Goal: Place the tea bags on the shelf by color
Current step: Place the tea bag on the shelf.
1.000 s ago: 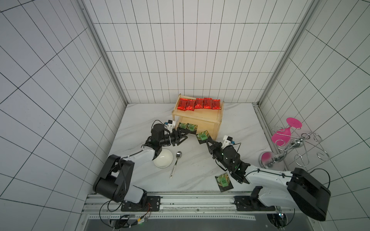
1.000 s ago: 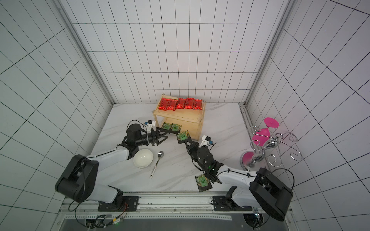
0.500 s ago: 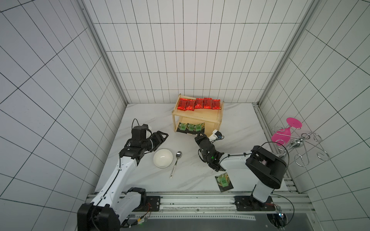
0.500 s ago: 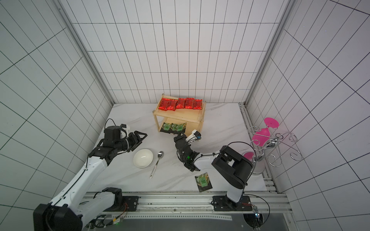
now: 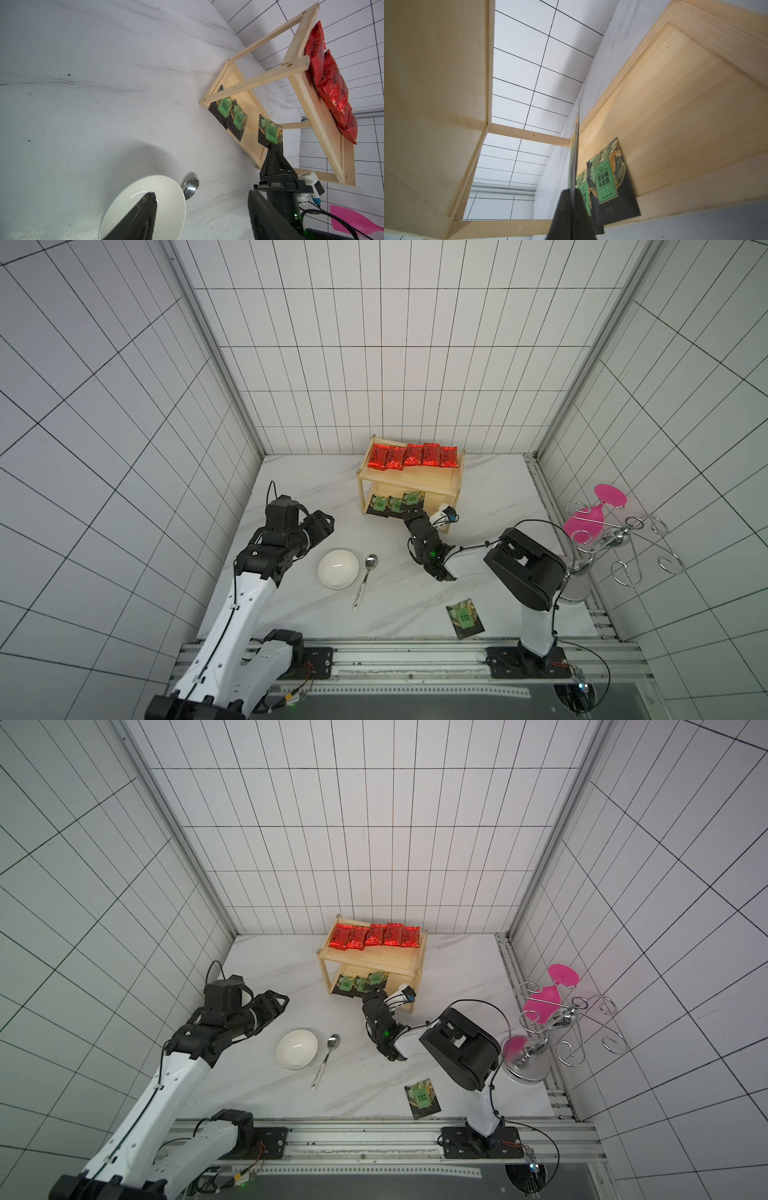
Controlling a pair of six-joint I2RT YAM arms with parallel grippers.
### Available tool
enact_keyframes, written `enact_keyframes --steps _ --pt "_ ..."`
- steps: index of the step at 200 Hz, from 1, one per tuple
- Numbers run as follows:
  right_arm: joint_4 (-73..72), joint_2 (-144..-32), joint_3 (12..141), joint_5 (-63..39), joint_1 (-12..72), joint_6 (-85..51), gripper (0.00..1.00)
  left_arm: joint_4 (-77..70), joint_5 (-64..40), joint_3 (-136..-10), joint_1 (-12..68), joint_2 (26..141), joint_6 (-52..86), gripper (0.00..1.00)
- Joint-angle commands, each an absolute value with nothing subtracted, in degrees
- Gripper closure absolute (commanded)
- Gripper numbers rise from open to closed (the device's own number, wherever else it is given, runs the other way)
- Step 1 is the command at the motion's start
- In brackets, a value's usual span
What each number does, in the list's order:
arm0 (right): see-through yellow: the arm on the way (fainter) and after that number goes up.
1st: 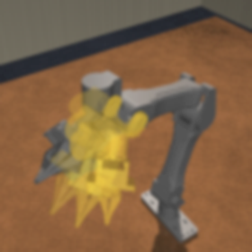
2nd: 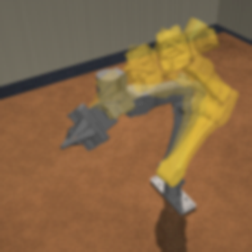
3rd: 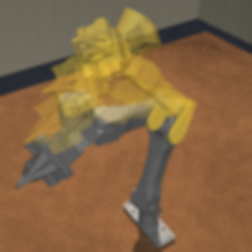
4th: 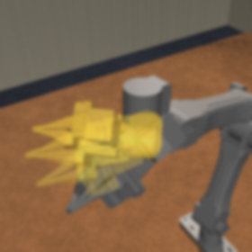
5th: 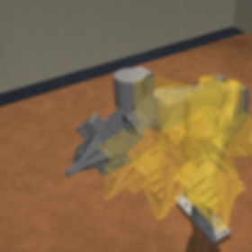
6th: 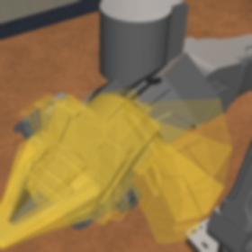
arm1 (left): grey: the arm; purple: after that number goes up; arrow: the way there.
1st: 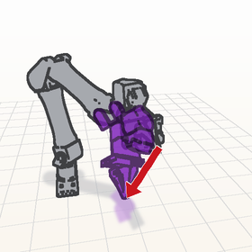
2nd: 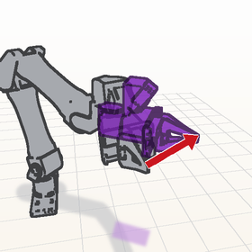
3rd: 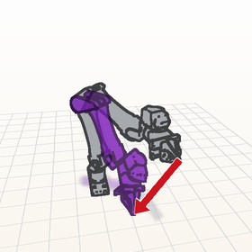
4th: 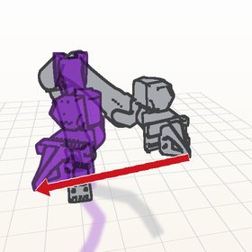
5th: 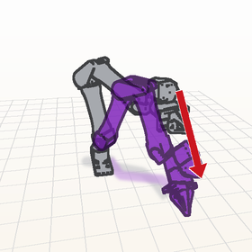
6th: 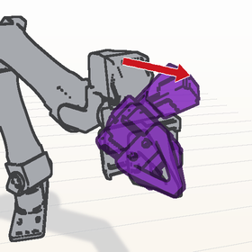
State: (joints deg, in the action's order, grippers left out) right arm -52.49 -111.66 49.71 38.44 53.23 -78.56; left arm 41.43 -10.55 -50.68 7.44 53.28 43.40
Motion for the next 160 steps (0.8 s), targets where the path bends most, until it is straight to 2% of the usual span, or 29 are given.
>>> enact_keyframes --steps 1,51,92,102,120,133,147,160 --pt "-52.82 -113.4 51.94 36.76 52.5 -80.26 0.97 42.86 -8.5 -52.36 7.21 52.74 42.13 0.27" --pt "-53.96 -117.33 52.72 34.43 52.15 -83.48 0.94 42.64 -9.13 -52.21 7.2 53.09 41.75 0.27" --pt "-53.8 -119.5 53.95 33.29 52.01 -84.69 0.86 41.23 -11.38 -51.07 7.19 53.38 41.4 0.27" --pt "-54.21 -119.79 54.12 32.74 51.88 -84.75 0.78 41.22 -11.45 -51.07 7.16 53.44 41.31 0.28" --pt "-53.82 -118.68 53.97 31.56 51.86 -84.88 0.54 41.46 -11.51 -51.06 7.21 53.44 41.14 0.28" --pt "-50.74 -116.64 53.71 30.33 51.72 -85.4 0.49 41.74 -11.12 -51.15 7.13 53.42 41.06 0.28" --pt "-40.79 -112.95 54.64 25.86 50.55 -88.8 0.41 42.0 -11.07 -51.73 7.1 53.82 41.25 0.28" --pt "-30.59 -109.98 56.58 21.42 49.63 -90.05 0.28 42.32 -11.43 -52.74 6.88 54.21 41.39 0.28"
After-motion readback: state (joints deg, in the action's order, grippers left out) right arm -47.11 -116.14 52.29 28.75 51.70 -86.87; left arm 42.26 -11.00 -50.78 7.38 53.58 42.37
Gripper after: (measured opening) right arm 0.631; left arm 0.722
